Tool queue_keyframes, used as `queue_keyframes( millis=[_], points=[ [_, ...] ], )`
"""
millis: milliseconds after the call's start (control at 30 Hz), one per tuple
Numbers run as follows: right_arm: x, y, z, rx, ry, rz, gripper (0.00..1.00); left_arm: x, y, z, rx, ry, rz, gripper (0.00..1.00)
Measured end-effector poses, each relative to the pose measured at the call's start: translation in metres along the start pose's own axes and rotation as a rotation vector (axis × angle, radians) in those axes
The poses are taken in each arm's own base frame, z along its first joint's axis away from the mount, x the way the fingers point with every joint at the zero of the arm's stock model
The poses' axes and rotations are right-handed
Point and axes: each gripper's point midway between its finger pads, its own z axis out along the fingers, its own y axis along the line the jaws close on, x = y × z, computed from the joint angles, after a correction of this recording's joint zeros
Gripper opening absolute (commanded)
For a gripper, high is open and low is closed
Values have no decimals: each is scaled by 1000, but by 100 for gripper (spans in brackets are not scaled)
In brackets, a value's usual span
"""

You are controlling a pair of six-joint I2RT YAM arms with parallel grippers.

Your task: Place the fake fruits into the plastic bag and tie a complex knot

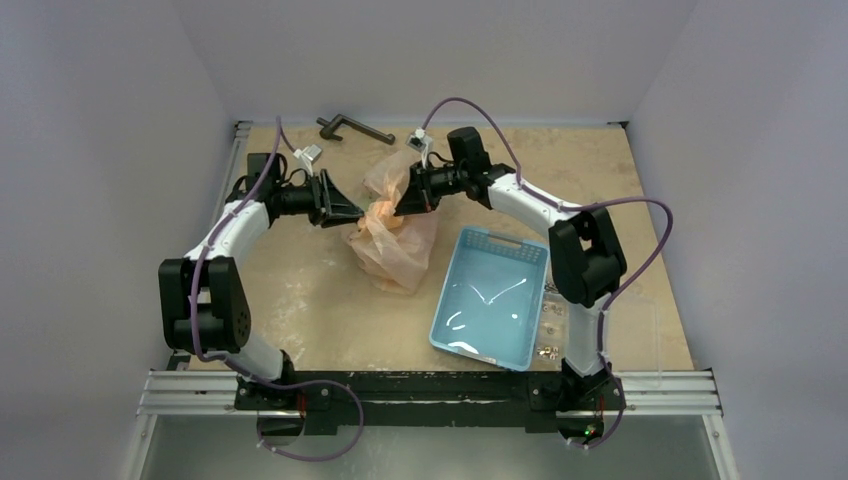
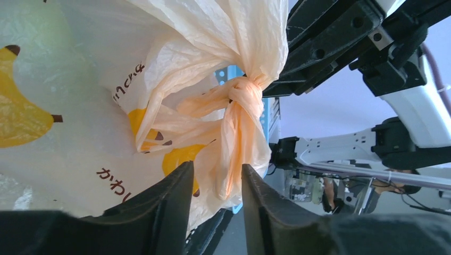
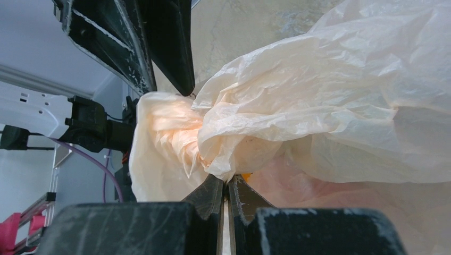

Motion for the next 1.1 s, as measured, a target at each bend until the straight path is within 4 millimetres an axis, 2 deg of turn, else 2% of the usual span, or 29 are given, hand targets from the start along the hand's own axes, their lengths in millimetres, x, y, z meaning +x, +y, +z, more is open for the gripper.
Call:
queue_keyframes(
  millis=[67,300,467,633,700,833,1100],
  points=[
    [-1,-1,-2,3,-4,-6,0,-2,-2,-2,8,-7,-2,41],
    [-2,-3,-4,10,-8,-5,0,2,-4,-3,20,-14,1,26],
    [-3,-3,-3,10,-8,-2,0,1,1,-2,-3,-21,-1,33],
    [-3,-3,-3,9,-11,1,0,6,0,6,-7,1,4,33],
    [-4,-2,-3,8,-12,2,0,10,-1,12,-3,22,7,28],
    [-5,-2,-3,6,-15,2,0,17,-3,20,3,52,0,2],
    [11,-9,-12,35,59,-39,0,6,6,11,-35,3,-7,0]
  ],
)
